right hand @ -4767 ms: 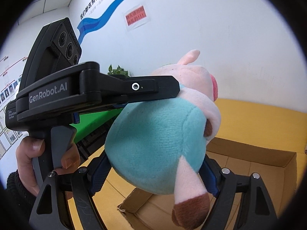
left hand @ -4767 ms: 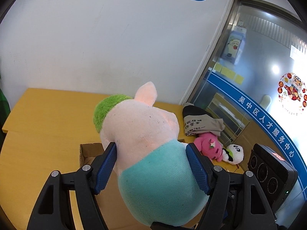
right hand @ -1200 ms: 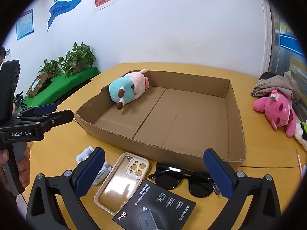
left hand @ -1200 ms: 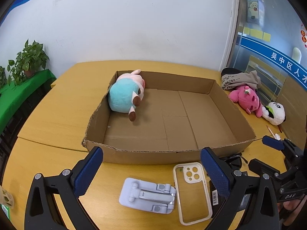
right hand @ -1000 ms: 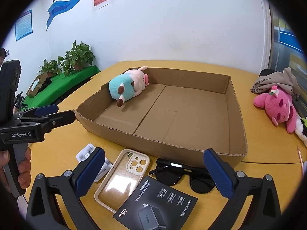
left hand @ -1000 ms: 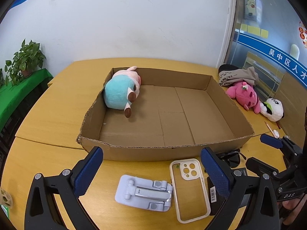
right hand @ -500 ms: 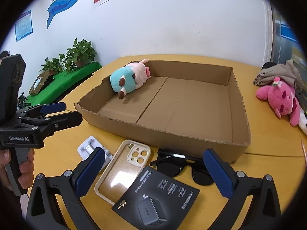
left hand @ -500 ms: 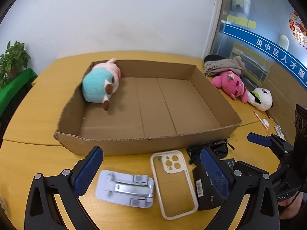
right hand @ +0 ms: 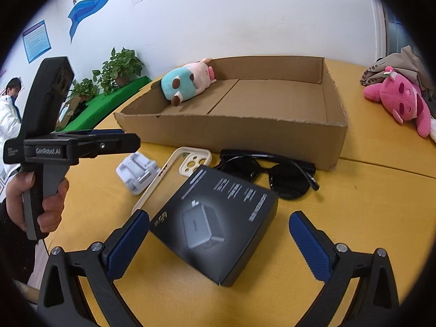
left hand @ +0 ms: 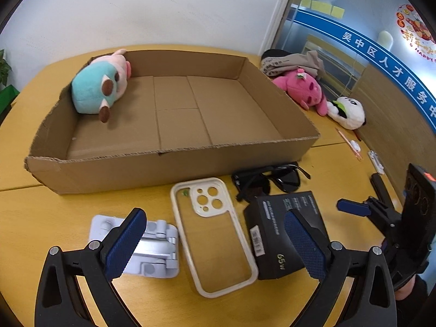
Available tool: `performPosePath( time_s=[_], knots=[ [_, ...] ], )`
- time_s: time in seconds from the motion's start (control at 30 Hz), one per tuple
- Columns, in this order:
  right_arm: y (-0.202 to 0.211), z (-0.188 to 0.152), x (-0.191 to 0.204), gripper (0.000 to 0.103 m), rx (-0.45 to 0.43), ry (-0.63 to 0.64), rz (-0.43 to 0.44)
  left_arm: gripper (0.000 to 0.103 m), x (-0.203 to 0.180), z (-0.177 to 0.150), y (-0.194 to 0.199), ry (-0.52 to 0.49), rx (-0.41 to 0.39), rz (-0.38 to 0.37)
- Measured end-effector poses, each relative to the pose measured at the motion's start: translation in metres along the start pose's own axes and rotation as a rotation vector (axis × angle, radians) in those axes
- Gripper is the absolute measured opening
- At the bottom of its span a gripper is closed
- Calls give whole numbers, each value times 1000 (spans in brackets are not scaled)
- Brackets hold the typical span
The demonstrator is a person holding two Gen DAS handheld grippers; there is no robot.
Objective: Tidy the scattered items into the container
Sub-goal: 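Move the left gripper back toward the black charger box, then close the left gripper on the black charger box, then lift the charger box with the left gripper toward the cardboard box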
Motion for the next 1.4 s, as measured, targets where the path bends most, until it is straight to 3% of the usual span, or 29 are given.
performPosePath(
  time_s=[0.03,0.1,0.13,0.17,0.2,0.23,0.27,0.33,0.4,0.43,0.47,0.53,0.57,0.63,0.87,1.03,1.13,1.27,1.4],
  knots=[
    [-1,-3,1,102,2,6,6,100,-3,-1,-2,-7,5,-18],
    [-5,-9,3,102,13,16,7,85,-8,-3,-5,-16,6,-37],
    [-6,-11,4,99,17,20,8,62,-10,-5,-8,-15,11,-40],
    [-6,-12,5,93,14,26,6,32,-12,-6,-14,-16,30,-44],
    [-5,-13,6,63,9,39,0,18,-15,-9,-20,-22,54,-49],
    [-6,-13,7,17,10,54,-14,9,-18,-11,-25,-33,72,-54],
    [-8,-13,7,1,18,67,-34,9,-22,-14,-28,-44,81,-60],
    [-8,-13,8,4,19,84,-46,11,-31,-15,-30,-68,84,-63],
    [-7,-13,9,4,19,86,-32,53,-34,-14,-31,-77,78,-22],
    [-9,-13,9,21,26,80,-21,96,-33,-13,-32,-71,75,3],
    [-9,-14,9,30,25,78,-6,102,-32,-12,-31,-64,61,9],
    [-9,-13,6,96,17,70,-21,102,-36,-11,-30,-58,60,-38],
    [-11,-14,3,102,28,70,-55,102,-38,-12,-32,-54,73,-66],
    [-15,-19,1,101,50,87,-78,102,-44,-14,-36,-63,95,-101],
    [-23,-28,-11,101,90,43,-32,102,-74,-14,-50,-82,141,-259],
    [-32,-27,-7,101,109,53,-19,91,-81,-15,-67,-53,196,-321],
    [-35,-24,-8,101,103,46,-8,89,-81,-17,-73,-56,207,-311],
    [-43,-22,-5,99,110,47,9,73,-84,-21,-83,-62,239,-305],
    [-47,-25,-2,98,120,77,-40,73,-84,-25,-81,-80,222,-285]
  ],
)
Point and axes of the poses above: each gripper's, at about its wrist camera, not at the fingertips, and y roughly against the way its jaws point, x to its left, z to its top, the point moved 10 cm from there along -y, roughly the way its jaws point, and after that the axes turned 13 degrees about x, right-handed, at the moved point
